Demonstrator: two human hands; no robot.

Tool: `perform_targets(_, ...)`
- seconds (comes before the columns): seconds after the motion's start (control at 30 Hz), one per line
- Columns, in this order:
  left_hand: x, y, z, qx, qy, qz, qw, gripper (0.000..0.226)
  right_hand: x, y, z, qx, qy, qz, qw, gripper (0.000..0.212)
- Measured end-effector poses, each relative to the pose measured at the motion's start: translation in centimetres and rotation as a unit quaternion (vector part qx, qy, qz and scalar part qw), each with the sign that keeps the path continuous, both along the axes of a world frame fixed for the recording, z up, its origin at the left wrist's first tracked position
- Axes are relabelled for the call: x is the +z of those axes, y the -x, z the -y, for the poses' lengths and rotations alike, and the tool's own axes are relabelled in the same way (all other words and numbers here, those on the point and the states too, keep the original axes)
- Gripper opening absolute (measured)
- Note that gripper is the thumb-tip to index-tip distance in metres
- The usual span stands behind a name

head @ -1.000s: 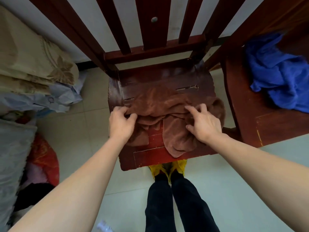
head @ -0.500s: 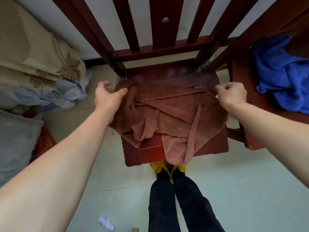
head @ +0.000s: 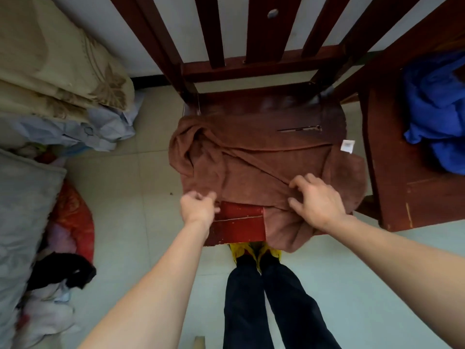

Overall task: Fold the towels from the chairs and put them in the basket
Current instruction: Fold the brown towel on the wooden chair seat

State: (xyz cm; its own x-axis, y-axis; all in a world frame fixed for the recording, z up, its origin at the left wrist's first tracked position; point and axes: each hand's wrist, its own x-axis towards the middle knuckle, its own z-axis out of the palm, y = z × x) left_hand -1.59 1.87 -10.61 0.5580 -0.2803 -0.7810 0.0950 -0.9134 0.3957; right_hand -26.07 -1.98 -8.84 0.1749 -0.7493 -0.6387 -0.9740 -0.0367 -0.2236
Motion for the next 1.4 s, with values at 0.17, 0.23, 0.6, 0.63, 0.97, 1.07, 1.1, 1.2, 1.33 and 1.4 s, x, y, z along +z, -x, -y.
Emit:
perform_targets(0.17, 2.1, -0.7, 3.9, 0.123, 0.127, 0.027, 0.984, 0.028, 1.0, 1.7, 2.2, -0.038, -0.066, 0.008, 0.997, 0.027)
perform_targets(0.23, 2.6, 0.1, 4.2, 0.178, 0.122, -0.002, 0.976, 0.028, 1.2, 1.3, 3.9, -0.052, 0.033, 0.019, 0.998, 0.033)
perform_targets(0.6, 1.4, 8.7, 0.3, 0.055, 0.007, -0.140, 0.989, 0.018, 0.3, 4.3, 3.1, -0.179, -0.033, -0.064, 0.981, 0.016)
perform_targets(0.63, 1.2, 8.4, 0.8, 0.081, 0.018, -0.128, 0.988, 0.020, 0.3, 4.7, 2.4, -0.247, -0.060, -0.021, 0.967, 0.011)
perform_targets(0.97, 1.5, 3.9, 7.3, 0.235, 0.106, -0.132, 0.957, 0.050, 1.3, 6.4, -1.1, -0.347, -0.084, -0.096, 0.929, 0.044)
perform_targets(1.07, 2.1, 4.2, 6.9, 0.130, 0.110, -0.163, 0.972, 0.026, 2.3, 3.8, 0.6, -0.163, 0.059, -0.052, 0.983, 0.057)
perform_targets(1.1, 2.1, 4.1, 6.3, 0.103, 0.110, -0.162, 0.975, 0.022, 2.1, 2.5, 1.4, -0.133, 0.079, -0.017, 0.988, 0.060)
perform_targets(1.2, 2.1, 2.8, 4.5, 0.089, 0.105, -0.194, 0.971, 0.024, 0.8, -1.7, 3.7, -0.043, 0.067, 0.003, 0.997, 0.057)
perform_targets(1.33, 1.8, 0.2, 3.0, 0.124, 0.090, -0.206, 0.967, 0.029, -1.4, -2.3, 5.1, -0.199, 0.026, 0.073, 0.977, 0.018)
perform_targets(1.4, 1.6, -0.8, 2.6, 0.104, 0.070, -0.142, 0.982, 0.014, -1.7, -0.7, 4.5, -0.414, -0.017, 0.172, 0.894, 0.017)
